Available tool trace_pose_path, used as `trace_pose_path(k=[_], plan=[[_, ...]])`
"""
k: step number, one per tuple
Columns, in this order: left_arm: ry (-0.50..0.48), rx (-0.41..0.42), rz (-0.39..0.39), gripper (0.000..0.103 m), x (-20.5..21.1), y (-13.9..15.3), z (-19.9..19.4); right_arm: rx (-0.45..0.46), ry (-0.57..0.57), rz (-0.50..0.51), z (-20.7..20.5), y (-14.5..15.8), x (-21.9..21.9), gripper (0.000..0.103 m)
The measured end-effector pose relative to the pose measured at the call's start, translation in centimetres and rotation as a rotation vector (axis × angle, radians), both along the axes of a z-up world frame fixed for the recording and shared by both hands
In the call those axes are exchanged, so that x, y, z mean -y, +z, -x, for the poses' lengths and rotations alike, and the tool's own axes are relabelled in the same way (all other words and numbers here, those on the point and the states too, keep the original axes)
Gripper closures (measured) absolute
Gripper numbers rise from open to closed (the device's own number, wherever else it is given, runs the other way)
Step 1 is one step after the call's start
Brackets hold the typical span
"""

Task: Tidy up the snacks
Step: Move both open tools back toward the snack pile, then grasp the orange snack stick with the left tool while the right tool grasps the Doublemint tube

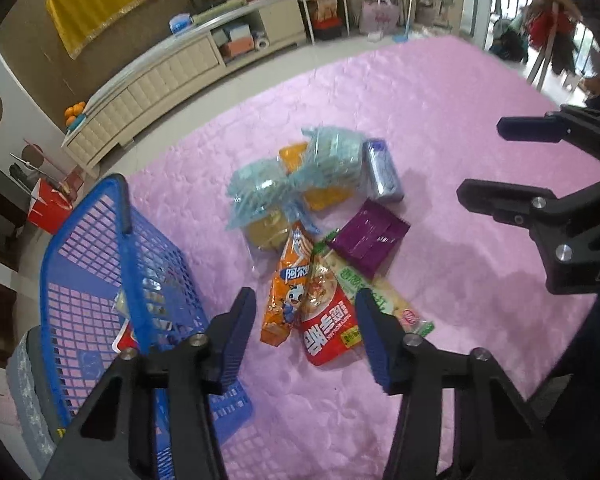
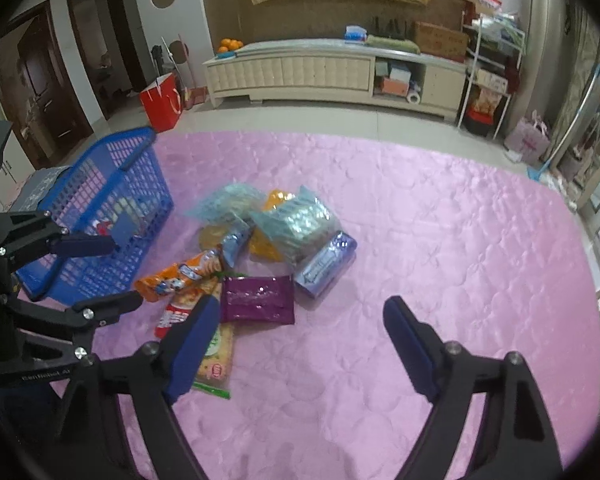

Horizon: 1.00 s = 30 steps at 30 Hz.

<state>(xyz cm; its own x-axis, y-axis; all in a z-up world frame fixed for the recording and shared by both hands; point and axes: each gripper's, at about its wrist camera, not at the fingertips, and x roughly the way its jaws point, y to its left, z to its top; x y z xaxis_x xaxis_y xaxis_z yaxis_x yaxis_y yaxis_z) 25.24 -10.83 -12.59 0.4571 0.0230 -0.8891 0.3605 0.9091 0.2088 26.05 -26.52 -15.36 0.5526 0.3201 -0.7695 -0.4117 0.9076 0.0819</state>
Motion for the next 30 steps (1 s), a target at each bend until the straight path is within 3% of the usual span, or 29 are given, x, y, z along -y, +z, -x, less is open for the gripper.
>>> trace_pose_path(k=[3, 13, 19, 25, 30], plan=[[0.069, -0.017, -0.037, 0.065, -0.3, -1.5, -1.3, -0.018, -0.006, -0.011, -0.7, -1.5, 0.1, 0.016], [0.152, -0.11, -0.087, 0.065, -1.4, -6.2, -4.2, -0.083, -0.018, -0.084, -2.2, -4.2, 0.8, 0.016], [0.152, -0.166, -0.053, 0.083, -2.0, -8.1, -5.0, -0.103, -0.033, -0.091, -2.4, -4.9, 1.6, 0.016], [0.16, -0.137, -0.014, 0.089, -2.6, -8.0, -4.5, -0.112, -0.045, -0.105, -2.4, -4.7, 2.1, 0.016], [0.185, -0.057, 0.056, 0.09, -2.5, -6.0, -3.8, -0.111, -0.052, -0.095, -2.8, -4.3, 2.0, 0.016]])
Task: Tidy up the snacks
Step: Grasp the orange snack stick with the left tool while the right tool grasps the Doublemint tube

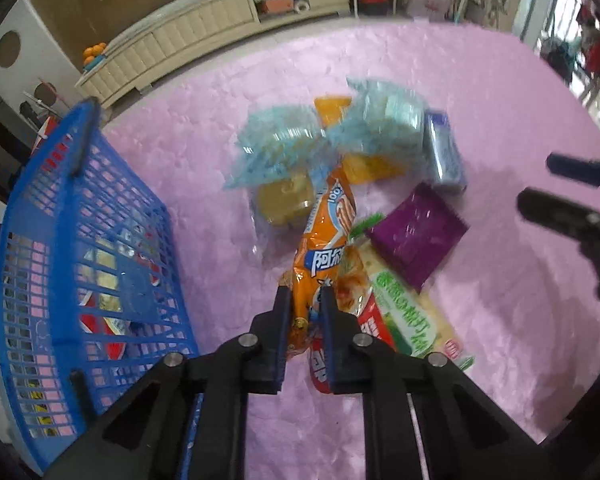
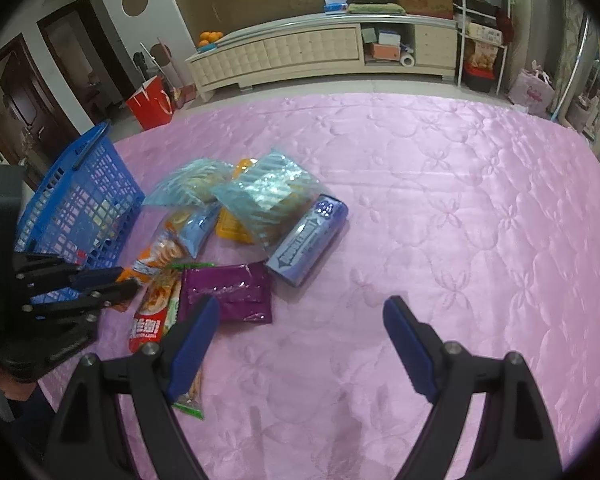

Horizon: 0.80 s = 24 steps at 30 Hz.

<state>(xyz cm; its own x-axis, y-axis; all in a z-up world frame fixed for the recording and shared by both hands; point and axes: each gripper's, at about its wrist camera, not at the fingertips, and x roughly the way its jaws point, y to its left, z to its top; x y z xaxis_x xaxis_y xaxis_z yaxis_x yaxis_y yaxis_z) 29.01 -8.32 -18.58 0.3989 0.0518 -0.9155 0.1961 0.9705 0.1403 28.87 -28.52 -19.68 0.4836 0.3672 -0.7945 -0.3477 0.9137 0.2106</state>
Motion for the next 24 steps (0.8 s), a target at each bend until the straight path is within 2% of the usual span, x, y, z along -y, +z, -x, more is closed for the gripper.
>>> trace_pose_path(k=[8, 12, 14, 24], plan=[[0.059, 0.095, 0.051, 0.09, -0.7, 2.2, 0.0, -0.027, -0.051, -0.016, -2.0, 0.3, 0.1, 0.016], [0.089, 0.157, 0.014, 0.09, -0.4, 2.8, -0.2, -0.044, -0.066, 0.023, -3.4, 0.0, -0.7, 0.022], [0.097, 0.154, 0.03, 0.09, -0.3, 2.8, -0.4, -0.055, -0.079, 0.057, -4.3, -0.4, -1.3, 0.027], [0.085, 0.153, 0.04, 0.09, -0.3, 1.4, -2.6, -0.148, -0.121, 0.148, -7.9, -3.4, -3.8, 0.028]])
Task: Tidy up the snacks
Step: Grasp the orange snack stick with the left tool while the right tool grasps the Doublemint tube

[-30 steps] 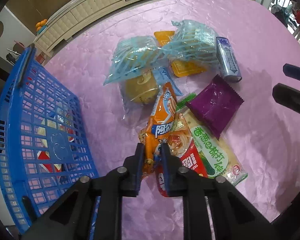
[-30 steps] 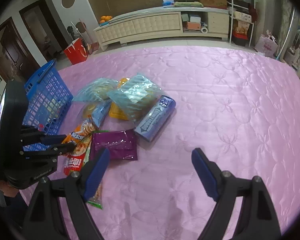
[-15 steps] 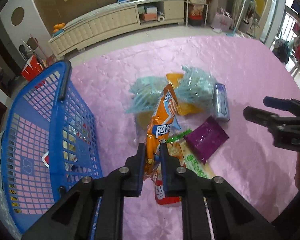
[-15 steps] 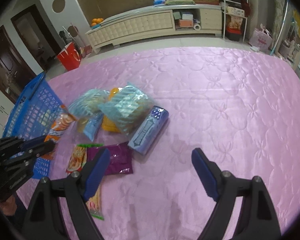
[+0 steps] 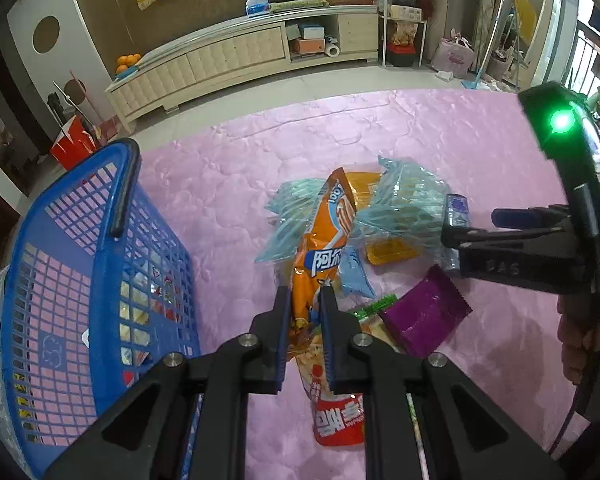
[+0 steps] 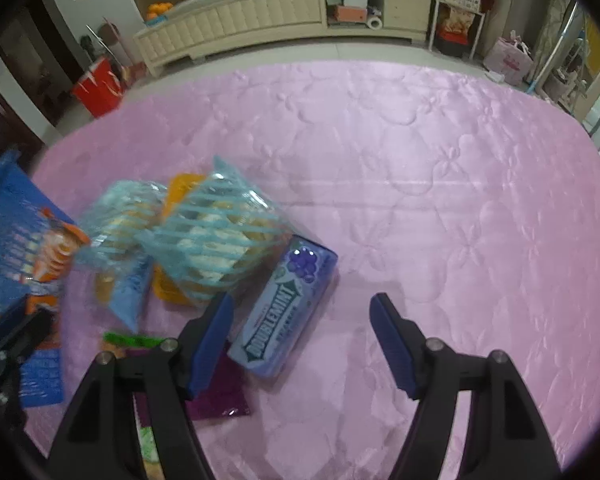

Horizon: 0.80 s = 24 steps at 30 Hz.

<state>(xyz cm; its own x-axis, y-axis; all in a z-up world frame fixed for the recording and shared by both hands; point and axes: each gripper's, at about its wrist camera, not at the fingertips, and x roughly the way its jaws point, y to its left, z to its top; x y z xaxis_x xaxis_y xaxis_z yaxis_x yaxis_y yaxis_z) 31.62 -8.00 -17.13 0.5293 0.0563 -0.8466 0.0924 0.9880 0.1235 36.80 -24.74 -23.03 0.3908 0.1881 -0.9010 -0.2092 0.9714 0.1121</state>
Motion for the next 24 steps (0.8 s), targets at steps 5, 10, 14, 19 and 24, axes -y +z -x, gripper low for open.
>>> trace_pose_path(k=[5, 10, 14, 19, 24], plan=[[0.011, -0.014, 0.024, 0.09, -0.7, -0.4, -0.4, 0.0, 0.001, 0.022, 0.2, -1.0, -0.3, 0.034], [0.01, -0.018, 0.039, 0.09, -0.9, 0.0, -0.1, 0.045, 0.036, 0.041, 1.2, -0.6, -0.8, 0.061], [-0.01, -0.009, 0.04, 0.09, -0.5, 0.8, 1.1, 0.042, 0.018, -0.001, 2.1, -0.2, 0.4, 0.065], [-0.013, 0.013, 0.042, 0.09, -0.3, 1.8, 2.7, 0.089, 0.023, -0.005, 4.1, 1.8, 1.3, 0.066], [-0.015, 0.046, 0.068, 0.09, -0.9, 4.0, 4.8, 0.13, 0.03, -0.025, 6.0, 4.8, 1.5, 0.066]])
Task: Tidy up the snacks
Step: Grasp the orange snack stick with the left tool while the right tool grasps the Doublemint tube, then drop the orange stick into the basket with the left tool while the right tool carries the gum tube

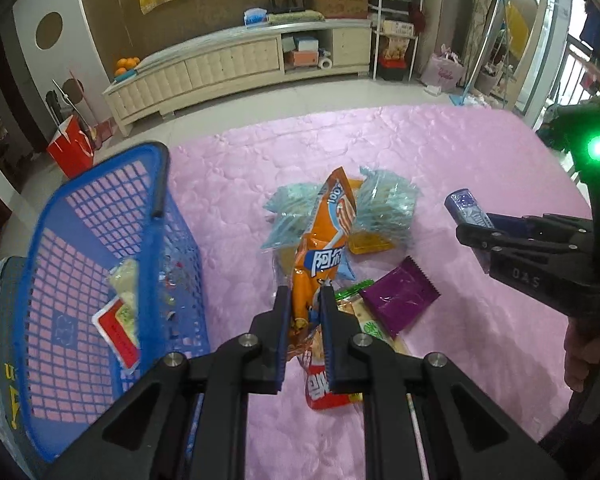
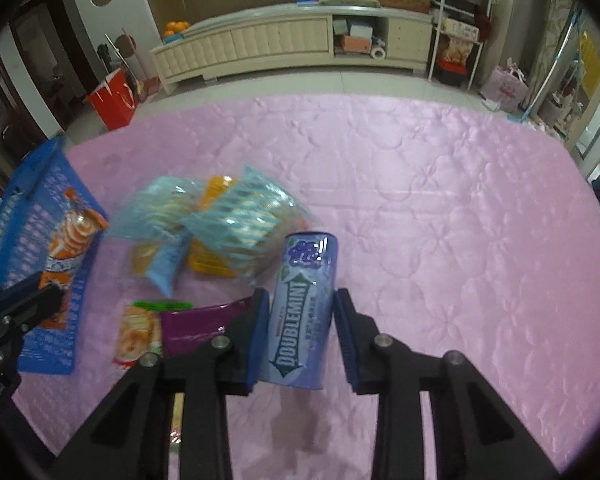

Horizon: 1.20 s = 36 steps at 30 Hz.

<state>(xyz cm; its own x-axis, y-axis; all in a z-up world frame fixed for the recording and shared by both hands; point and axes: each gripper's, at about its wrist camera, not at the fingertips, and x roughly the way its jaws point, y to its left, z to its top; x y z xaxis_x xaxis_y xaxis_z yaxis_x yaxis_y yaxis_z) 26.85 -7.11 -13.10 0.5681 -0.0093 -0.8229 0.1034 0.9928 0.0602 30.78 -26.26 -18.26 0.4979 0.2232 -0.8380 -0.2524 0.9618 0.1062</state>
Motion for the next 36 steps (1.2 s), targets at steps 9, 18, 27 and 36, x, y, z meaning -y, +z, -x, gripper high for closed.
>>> trace_pose_path(k=[9, 18, 27, 36], plan=[[0.003, 0.075, 0.013, 0.09, -2.8, 4.6, 4.1, 0.091, 0.044, -0.034, 3.2, 5.7, -3.0, 0.066], [0.019, 0.129, 0.04, 0.09, -7.2, 7.6, 6.9, 0.175, 0.132, -0.026, 6.4, 9.7, -8.1, 0.066], [0.063, 0.161, 0.06, 0.09, -12.6, 8.7, 8.7, 0.202, 0.246, -0.025, 8.2, 10.9, -14.1, 0.08], [0.136, 0.146, 0.08, 0.09, -18.2, 7.9, 10.0, 0.188, 0.346, -0.014, 8.3, 9.7, -19.8, 0.096]])
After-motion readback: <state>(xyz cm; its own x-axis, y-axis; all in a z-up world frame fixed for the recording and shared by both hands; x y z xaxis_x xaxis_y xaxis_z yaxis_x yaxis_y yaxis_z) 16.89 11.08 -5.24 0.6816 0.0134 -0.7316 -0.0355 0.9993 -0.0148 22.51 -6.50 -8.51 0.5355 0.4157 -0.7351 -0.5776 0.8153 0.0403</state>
